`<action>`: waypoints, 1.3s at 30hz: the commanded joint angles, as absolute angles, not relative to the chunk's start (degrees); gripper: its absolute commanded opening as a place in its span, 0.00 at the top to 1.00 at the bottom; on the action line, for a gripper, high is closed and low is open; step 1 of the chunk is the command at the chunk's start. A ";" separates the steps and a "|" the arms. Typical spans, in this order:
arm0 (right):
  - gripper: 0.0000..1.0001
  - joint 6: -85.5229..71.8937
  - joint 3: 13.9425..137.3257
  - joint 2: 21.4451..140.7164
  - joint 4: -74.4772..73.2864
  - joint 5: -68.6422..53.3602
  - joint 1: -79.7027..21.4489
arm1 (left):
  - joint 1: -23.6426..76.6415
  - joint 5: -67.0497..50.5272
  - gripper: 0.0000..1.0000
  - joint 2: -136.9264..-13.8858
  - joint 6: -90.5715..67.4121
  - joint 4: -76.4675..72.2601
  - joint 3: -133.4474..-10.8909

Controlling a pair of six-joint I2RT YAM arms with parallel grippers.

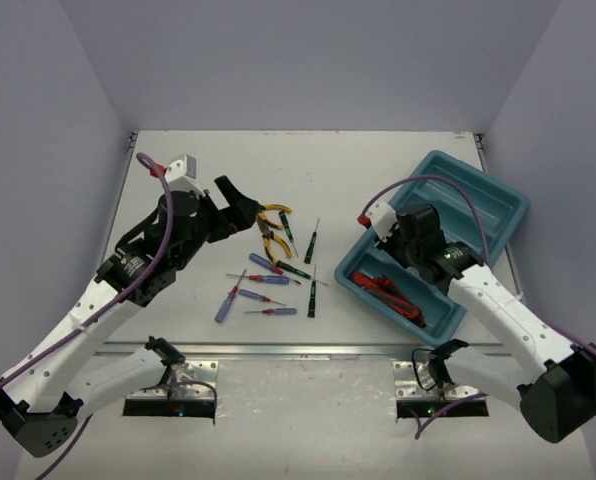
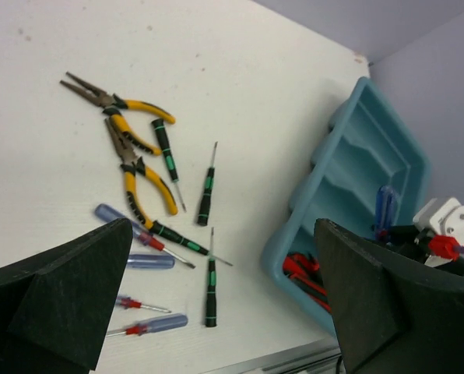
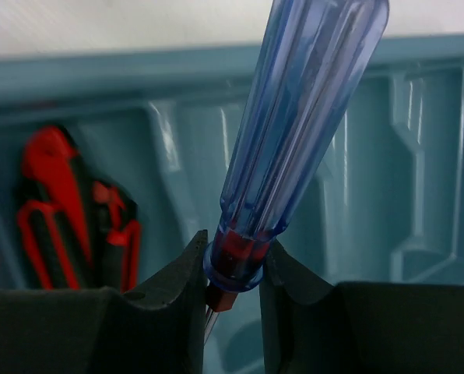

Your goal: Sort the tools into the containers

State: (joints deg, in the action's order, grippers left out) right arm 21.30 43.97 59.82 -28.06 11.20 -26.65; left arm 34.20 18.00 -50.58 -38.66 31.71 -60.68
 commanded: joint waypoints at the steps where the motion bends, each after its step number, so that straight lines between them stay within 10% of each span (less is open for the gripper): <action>1: 1.00 34.08 45.85 64.29 -26.54 17.38 -20.90 | 34.54 14.40 0.00 -50.80 -34.05 34.90 -58.32; 8: 0.88 31.68 48.32 75.58 -25.70 19.22 -16.71 | 34.54 11.23 0.00 -47.07 -31.60 36.55 -54.09; 15: 0.45 30.54 48.08 74.35 -25.65 21.27 -16.17 | 34.45 13.36 0.00 -44.81 -30.36 38.25 -53.17; 18: 0.03 29.03 50.67 73.23 -27.11 20.08 -16.10 | 34.45 13.43 0.00 -45.00 -30.73 37.60 -51.99; 39: 0.01 -14.62 64.39 63.78 -32.95 -22.49 -18.01 | 34.45 19.24 0.09 -64.59 -49.79 37.70 -36.94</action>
State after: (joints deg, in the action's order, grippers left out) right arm -6.48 66.40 67.71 -36.45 -10.79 -17.67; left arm 34.20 20.61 -60.22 -46.36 39.79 -37.92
